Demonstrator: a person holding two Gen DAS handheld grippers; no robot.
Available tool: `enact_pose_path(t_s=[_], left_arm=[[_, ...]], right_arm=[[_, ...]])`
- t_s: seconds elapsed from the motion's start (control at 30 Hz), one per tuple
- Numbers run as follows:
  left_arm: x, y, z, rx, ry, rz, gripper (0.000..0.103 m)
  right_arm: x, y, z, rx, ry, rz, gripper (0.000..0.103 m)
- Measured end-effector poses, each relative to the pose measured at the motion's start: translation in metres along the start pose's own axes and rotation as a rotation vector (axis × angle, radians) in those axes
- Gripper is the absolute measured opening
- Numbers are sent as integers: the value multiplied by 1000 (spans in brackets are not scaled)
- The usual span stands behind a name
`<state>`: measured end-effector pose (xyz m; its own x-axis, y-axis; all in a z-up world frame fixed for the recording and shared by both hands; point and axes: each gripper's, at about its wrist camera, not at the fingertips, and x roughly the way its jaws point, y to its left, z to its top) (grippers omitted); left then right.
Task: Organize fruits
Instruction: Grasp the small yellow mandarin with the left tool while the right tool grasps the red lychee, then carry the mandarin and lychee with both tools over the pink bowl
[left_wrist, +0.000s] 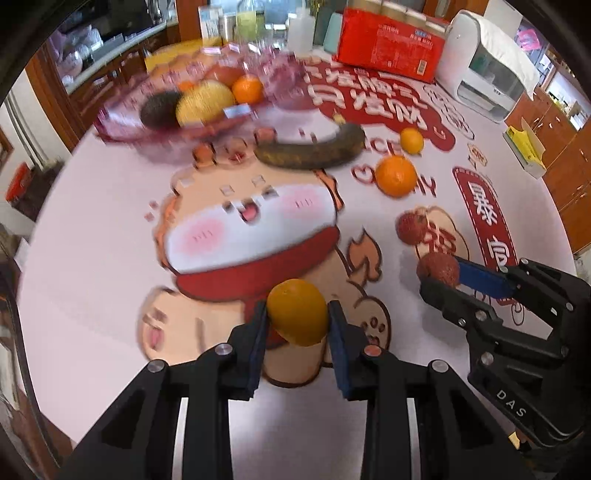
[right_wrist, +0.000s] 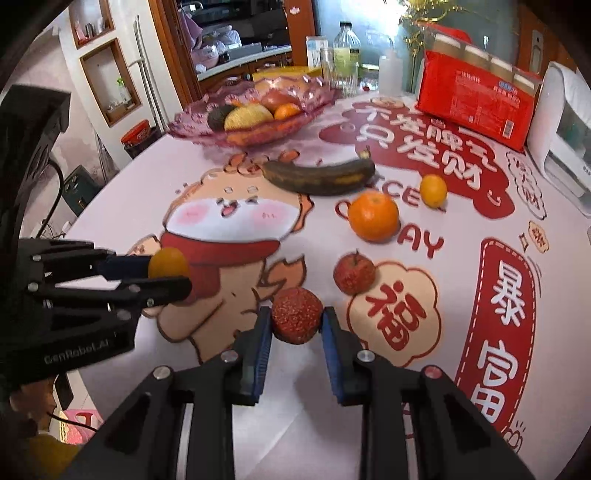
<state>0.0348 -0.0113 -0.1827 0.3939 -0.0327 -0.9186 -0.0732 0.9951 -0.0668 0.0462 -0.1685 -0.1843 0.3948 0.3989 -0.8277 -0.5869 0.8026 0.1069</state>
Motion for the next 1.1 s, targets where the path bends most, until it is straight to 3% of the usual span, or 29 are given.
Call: enact_pose_path(t_s=[0.4, 0.73, 1.1], left_arm=[[-80, 49, 55, 65, -96, 66, 30], [-149, 94, 117, 237, -217, 150, 30], [-171, 153, 184, 305, -307, 142, 30]], right_arm=[[-53, 37, 56, -6, -147, -2, 27], [-107, 63, 128, 16, -311, -23, 27], [-130, 91, 202, 63, -439, -115, 27]])
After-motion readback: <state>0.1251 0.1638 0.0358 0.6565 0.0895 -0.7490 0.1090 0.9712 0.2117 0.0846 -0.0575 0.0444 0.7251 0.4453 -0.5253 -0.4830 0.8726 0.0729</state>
